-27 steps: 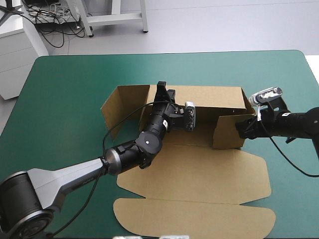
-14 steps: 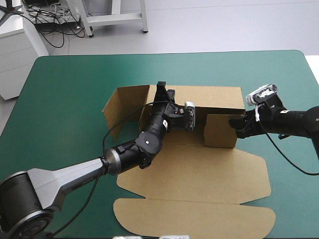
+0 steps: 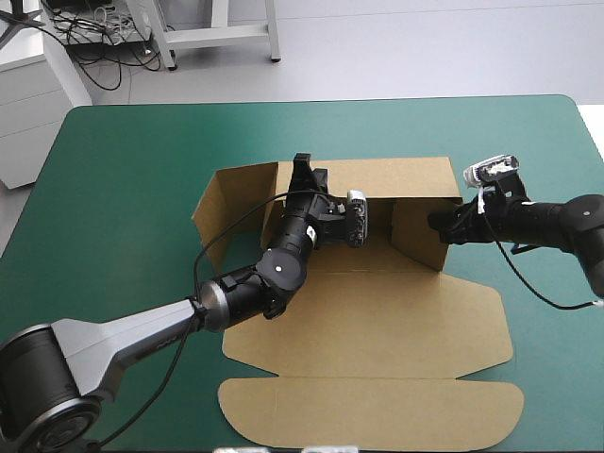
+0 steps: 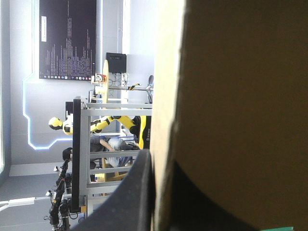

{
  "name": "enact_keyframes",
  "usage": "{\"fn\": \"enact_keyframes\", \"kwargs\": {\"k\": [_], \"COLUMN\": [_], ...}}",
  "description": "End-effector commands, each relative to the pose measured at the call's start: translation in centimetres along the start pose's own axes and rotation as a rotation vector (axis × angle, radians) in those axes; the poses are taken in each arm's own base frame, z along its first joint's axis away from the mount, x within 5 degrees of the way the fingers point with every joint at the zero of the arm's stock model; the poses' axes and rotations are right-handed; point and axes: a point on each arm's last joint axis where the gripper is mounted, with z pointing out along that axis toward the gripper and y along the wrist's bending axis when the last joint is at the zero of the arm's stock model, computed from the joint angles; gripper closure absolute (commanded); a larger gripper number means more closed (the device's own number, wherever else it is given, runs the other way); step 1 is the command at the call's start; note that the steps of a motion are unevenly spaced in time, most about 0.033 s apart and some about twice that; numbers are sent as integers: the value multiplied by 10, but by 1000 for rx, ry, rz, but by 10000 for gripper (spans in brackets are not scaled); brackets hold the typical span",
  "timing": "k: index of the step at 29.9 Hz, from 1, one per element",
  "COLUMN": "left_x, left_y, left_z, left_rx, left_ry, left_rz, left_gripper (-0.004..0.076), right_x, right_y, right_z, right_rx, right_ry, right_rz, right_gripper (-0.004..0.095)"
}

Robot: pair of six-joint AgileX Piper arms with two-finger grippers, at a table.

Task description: Fold the box

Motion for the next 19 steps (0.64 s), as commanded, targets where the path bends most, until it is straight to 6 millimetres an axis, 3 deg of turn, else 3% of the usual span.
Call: {"fn": "enact_keyframes", "kwargs": {"k": [1, 5, 19], "left_x": [-5, -5, -6], "left_y": [25, 25, 25], "left_z": [-12, -12, -12], "left_rx": [-79, -77, -75], "left_ry": [-41, -43, -47], "left_rz": [-26, -26, -28], "left_gripper": [734, 734, 729], "right_x": [-17, -19, -18], "right_y": [4, 4, 8], "right_z": [-11, -11, -6], "right_rx": [14, 17, 48], "right_ry": [-121, -133, -95], "right_rz": [-1, -21, -81], "right_gripper": [628, 908, 905]}}
